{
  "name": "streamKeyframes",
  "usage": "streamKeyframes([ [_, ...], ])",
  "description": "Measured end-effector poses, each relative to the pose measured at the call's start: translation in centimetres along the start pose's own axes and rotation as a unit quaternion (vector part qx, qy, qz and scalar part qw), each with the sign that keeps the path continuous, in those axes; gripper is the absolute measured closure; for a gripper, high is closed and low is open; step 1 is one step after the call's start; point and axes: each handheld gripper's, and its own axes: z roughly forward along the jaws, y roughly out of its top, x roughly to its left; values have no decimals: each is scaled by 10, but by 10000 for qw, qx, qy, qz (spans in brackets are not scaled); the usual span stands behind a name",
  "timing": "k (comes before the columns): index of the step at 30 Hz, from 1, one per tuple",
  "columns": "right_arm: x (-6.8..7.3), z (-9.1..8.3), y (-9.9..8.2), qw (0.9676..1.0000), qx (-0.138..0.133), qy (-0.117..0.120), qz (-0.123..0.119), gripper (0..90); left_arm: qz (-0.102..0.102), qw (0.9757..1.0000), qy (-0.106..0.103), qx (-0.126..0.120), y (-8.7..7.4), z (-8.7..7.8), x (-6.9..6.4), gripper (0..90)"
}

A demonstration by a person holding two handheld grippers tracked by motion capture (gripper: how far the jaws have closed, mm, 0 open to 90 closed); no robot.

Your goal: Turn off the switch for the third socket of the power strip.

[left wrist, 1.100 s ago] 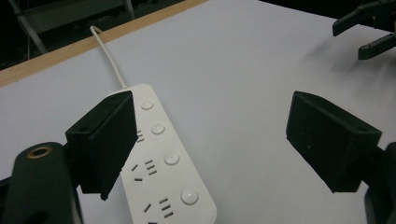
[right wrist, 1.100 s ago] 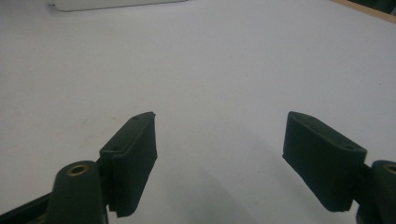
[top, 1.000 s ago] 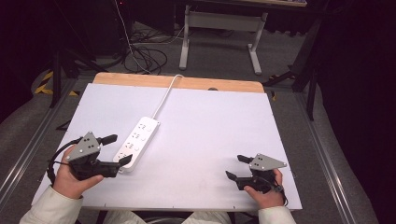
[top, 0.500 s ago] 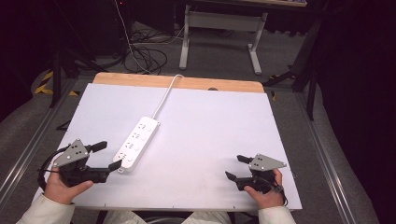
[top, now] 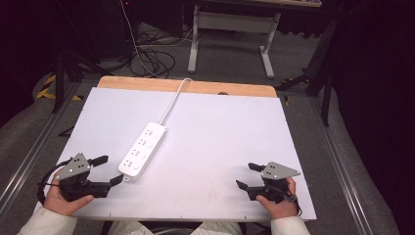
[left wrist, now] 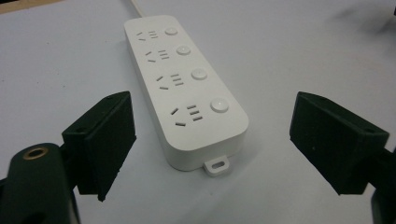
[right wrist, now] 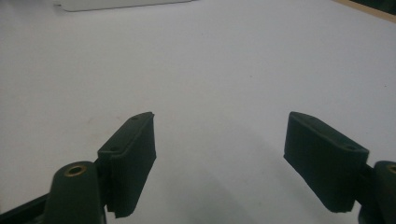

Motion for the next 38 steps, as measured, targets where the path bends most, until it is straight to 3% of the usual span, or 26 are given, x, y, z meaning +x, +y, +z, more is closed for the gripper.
streamKeyframes([
  [4,1,0,0,10000,24,42,-50,229,96,9999,3,67,-8,0,3,158],
  [11,1,0,0,10000,30,53,-54,225,-24,9998,-44,166,-24,-5,1,157],
  [15,2,0,0,10000,16,63,-60,225,-131,9999,-15,34,-22,-5,3,158],
  [23,3,1,0,9997,55,163,-154,187,-88,9998,81,-159,-17,-10,-1,169],
  [29,2,0,0,9997,62,163,-166,174,21,9999,126,-112,-14,-12,-4,170],
  [34,2,0,0,9998,59,163,-137,173,196,9993,316,41,-14,-12,-6,170],
  [38,2,0,0,9997,67,195,-108,173,-64,9999,158,4,-14,-13,-5,168],
])
